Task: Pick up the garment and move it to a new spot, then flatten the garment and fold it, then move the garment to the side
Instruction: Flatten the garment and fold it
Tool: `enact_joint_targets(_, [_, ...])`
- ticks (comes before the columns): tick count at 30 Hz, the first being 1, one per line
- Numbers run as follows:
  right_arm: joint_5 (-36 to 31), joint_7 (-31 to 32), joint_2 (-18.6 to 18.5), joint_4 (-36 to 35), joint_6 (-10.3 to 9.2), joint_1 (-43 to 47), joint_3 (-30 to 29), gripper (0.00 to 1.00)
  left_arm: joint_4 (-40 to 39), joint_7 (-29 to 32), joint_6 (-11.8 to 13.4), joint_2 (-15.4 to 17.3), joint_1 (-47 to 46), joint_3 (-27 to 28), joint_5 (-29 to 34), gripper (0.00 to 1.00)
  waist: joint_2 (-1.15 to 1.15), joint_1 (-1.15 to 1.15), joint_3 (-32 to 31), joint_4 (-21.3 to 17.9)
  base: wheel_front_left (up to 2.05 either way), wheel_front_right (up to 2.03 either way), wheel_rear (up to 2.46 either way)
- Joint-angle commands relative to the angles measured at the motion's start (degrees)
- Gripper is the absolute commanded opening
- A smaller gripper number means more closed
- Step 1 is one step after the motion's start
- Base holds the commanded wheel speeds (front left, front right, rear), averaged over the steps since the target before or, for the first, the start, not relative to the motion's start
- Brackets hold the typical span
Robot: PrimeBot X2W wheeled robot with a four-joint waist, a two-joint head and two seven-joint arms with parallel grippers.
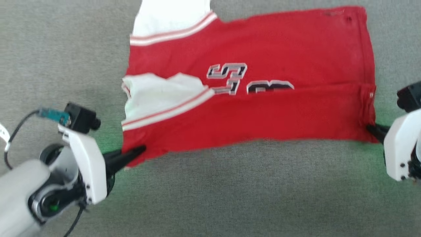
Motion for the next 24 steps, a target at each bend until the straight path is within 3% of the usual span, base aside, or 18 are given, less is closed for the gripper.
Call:
enact_joint_targets(1, [0.8,0.8,-1.0,-0.5,-0.05,1.6,-0.3,0.0,-1.3,-1.0,-0.1,0.9,1.8,-0.3,-0.1,0.0,0.0,0.0,-1.2,0.7,0.0,0.0,0.0])
enact_joint_targets(9, [4.4,5.6,-4.8,-4.9,-0.05,9.4,-2.3,0.0,-9.3,-6.5,3.4,4.8,9.4,-1.2,-0.4,0.0,0.0,0.0,-2.5,1.5,0.0,0.0,0.0])
enact_joint_targets(14, [5.0,5.1,-4.6,-8.3,-0.05,12.7,-5.2,0.0,-12.6,-9.2,5.1,5.9,12.3,-1.6,-0.2,0.01,0.0,0.0,-2.3,1.7,0.0,0.0,0.0])
enact_joint_targets(15, [4.6,4.4,-4.4,-8.8,-0.05,12.8,-5.5,0.3,-12.9,-9.7,5.3,5.8,12.5,-1.4,-0.3,0.18,0.0,0.0,-2.3,1.7,0.0,0.0,0.0])
enact_joint_targets(16, [4.5,4.0,-4.3,-9.0,-0.05,13.0,-5.5,0.47,-13.1,-9.9,5.5,5.8,12.7,-1.4,-0.3,0.33,0.0,0.0,-2.3,1.7,0.0,0.0,0.0])
enact_joint_targets(17, [4.2,3.5,-4.3,-9.4,-0.05,13.1,-5.4,0.93,-13.3,-10.3,5.7,5.9,12.8,-1.3,-0.2,0.6,0.0,0.0,-2.3,1.6,0.0,0.0,0.0])
enact_joint_targets(18, [3.9,2.7,-4.0,-9.7,-0.05,12.9,-5.8,1.0,-13.4,-10.7,5.8,6.0,12.7,-1.1,0.2,1.0,0.0,0.0,-2.4,1.5,0.0,0.0,0.0])
enact_joint_targets(24, [1.5,-4.2,-1.5,-11.9,-0.05,10.7,-7.6,1.0,-13.7,-14.7,6.7,7.7,12.3,1.2,1.1,1.0,0.0,0.0,-2.4,0.4,0.0,0.0,0.0])
